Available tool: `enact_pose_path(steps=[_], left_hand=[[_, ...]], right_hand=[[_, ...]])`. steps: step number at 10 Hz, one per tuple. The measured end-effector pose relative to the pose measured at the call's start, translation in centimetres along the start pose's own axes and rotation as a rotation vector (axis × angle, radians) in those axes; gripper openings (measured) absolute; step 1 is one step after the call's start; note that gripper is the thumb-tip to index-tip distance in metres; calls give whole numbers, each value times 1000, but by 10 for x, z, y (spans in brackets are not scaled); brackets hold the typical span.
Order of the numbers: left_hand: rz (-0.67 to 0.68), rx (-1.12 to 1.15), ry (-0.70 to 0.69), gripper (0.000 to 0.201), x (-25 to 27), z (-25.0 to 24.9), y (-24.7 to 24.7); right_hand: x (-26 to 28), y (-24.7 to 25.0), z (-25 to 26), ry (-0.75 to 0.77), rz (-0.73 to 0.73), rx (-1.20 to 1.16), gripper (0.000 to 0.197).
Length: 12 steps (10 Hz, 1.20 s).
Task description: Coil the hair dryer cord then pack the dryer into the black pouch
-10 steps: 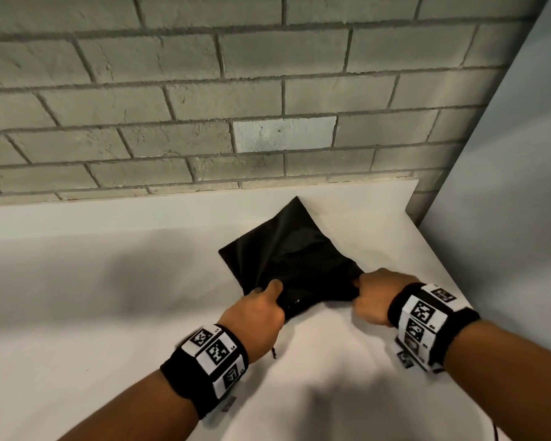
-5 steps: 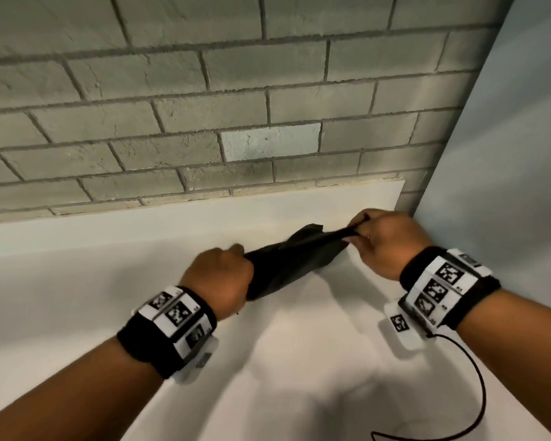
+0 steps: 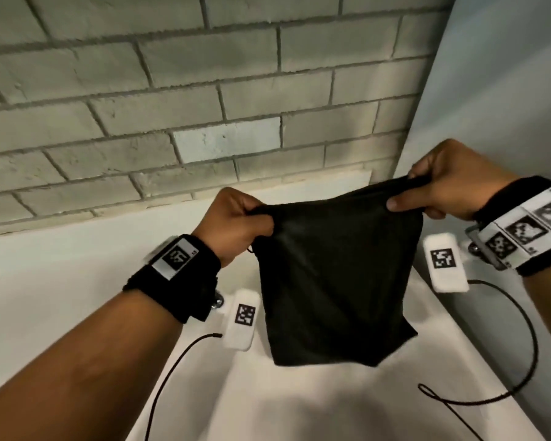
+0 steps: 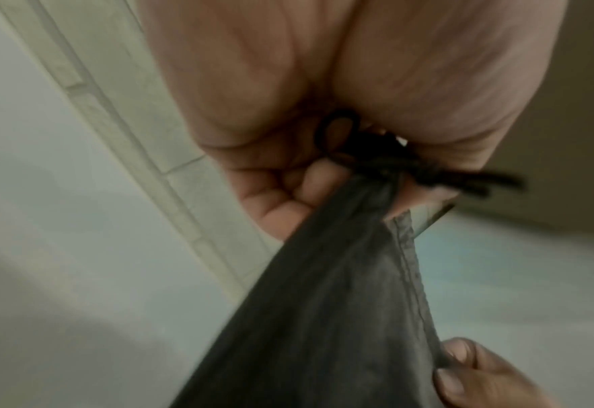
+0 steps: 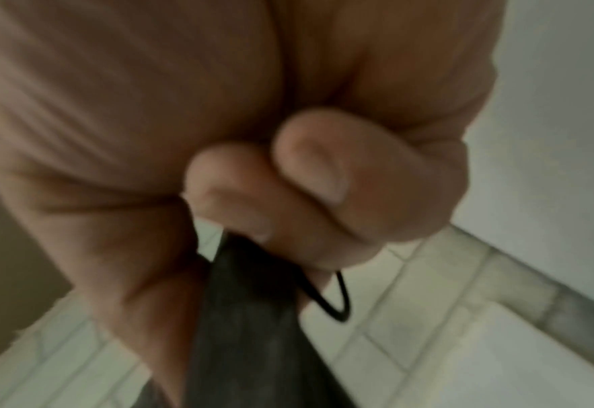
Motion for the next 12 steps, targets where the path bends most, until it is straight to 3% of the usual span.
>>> enact_pose_path(steps=[1,3,4,5,6,7,9,11,12], left_hand=[[78,-66,73,19,-22,14,-33],[129,-325,141,20,-78,47,-80],[84,-282,263,22,-105,66,-96],[30,-48,387,18,-124,74,-107],[-65,50,438,14,-137,85,-106],[-142,37,468,12,-137,94,-96],[-206,44,455,19,-76,106,-53],[-196,-21,405,20,49,98,4],[-176,-129,412,35,117,81,18]], right_hand=[[-19,6,-32,-170,60,37,33],[-65,15,-72,-299,-68,212,23],[-78,9,-86,-203,-216,277,21],[-56,-18,-91,-36,-339,261,54],[-7,-77,-99,-70,16,457,75],[23,-124,-121,-257,330,646,88],[-8,-122,-156,-389,435,708,84],[-45,-103,-179,-312,433,736,85],[-44,-101,-178,-303,411,738,85]])
Point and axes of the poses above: each hand's wrist, its own x-axis away from the middle knuckle, its own y-axis out of the back of the hand, z = x × y, the point moved 2 cm from there along -x, towards the middle knuckle, and after that the axes turned 15 degrees about -x, right-handed, at the moved point
